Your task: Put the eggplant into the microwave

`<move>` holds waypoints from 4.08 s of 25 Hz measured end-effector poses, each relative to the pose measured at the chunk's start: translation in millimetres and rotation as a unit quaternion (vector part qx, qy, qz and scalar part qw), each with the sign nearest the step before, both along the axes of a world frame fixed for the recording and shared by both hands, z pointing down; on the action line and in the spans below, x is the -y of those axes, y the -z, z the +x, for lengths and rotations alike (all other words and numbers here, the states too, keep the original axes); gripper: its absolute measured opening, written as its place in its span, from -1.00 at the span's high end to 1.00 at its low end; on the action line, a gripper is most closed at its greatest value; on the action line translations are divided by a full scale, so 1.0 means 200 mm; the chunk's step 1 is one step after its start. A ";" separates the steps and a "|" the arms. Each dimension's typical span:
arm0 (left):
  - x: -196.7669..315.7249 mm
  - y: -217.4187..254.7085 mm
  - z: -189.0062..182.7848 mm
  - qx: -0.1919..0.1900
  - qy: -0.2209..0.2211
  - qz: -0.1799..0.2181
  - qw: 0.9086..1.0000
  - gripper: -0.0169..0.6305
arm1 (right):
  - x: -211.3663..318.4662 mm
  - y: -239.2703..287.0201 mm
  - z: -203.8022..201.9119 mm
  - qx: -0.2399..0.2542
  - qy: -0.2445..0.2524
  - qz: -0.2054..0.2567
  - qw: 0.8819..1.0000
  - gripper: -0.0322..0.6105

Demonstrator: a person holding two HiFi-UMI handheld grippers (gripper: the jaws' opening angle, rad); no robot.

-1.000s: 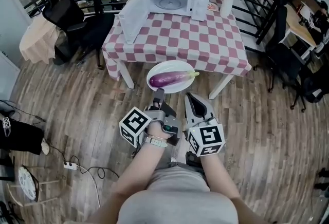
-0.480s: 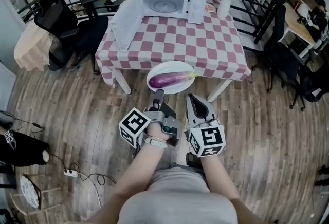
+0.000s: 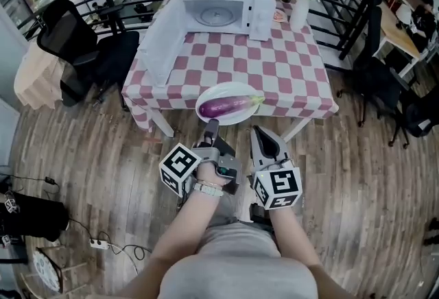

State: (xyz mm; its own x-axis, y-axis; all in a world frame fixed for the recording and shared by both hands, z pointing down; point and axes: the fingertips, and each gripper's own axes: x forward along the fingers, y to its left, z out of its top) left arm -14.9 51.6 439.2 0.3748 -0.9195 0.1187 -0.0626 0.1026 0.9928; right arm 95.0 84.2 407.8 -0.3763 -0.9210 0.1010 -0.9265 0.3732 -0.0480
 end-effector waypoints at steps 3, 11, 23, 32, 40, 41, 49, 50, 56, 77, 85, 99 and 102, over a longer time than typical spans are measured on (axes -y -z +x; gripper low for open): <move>0.12 0.00 -0.01 -0.002 -0.002 -0.001 1.000 0.91 | 0.12 0.00 0.00 0.000 -0.004 -0.002 1.000 0.82; 0.45 0.02 -0.06 0.000 -0.005 -0.008 1.000 0.91 | 0.44 0.02 -0.03 0.007 -0.014 -0.007 1.000 0.82; 0.94 0.04 -0.13 0.001 -0.015 0.001 1.000 0.91 | 0.91 0.03 -0.14 0.002 -0.014 -0.004 1.000 0.82; 1.20 0.02 -0.15 -0.009 -0.015 0.005 1.000 0.91 | 1.16 0.00 -0.16 -0.008 -0.015 -0.004 1.000 0.82; 1.32 0.00 -0.15 -0.012 -0.012 0.004 1.000 0.91 | 1.27 -0.02 -0.15 -0.012 -0.013 -0.007 1.000 0.82; 1.33 0.00 -0.16 -0.011 -0.012 0.003 1.000 0.91 | 1.29 -0.02 -0.15 -0.012 -0.013 -0.007 1.000 0.82; 1.57 -0.03 -0.14 -0.004 -0.005 0.005 1.000 0.91 | 1.53 -0.06 -0.16 -0.020 0.004 -0.012 1.000 0.82; 1.60 -0.03 -0.15 -0.003 -0.004 0.006 1.000 0.91 | 1.56 -0.08 -0.16 -0.020 0.006 -0.015 1.000 0.82; 1.82 -0.07 -0.17 -0.002 0.004 0.005 1.000 0.91 | 1.78 -0.09 -0.15 -0.021 0.011 -0.019 1.000 0.82; 2.40 -0.34 -0.14 0.009 0.018 -0.022 1.000 0.91 | 2.33 -0.17 -0.09 -0.020 0.040 -0.031 0.999 0.82; 2.58 -0.45 -0.14 0.014 0.013 -0.006 1.000 0.91 | 2.48 -0.21 -0.07 -0.016 0.038 -0.036 0.998 0.82; 2.80 -0.62 -0.10 0.012 0.006 -0.026 1.000 0.91 | 2.64 -0.29 -0.08 -0.018 0.043 -0.050 0.998 0.82; 2.83 -0.66 -0.10 0.012 0.007 -0.034 0.999 0.91 | 2.67 -0.31 -0.09 -0.020 0.045 -0.058 0.997 0.82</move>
State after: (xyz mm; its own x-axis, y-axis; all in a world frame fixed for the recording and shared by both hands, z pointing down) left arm -34.1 -515.4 570.6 0.3582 -0.9141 0.1901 -0.0837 0.1713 0.9816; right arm 77.8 -449.4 470.6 -0.4513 -0.8647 0.2204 -0.8911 0.4499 -0.0597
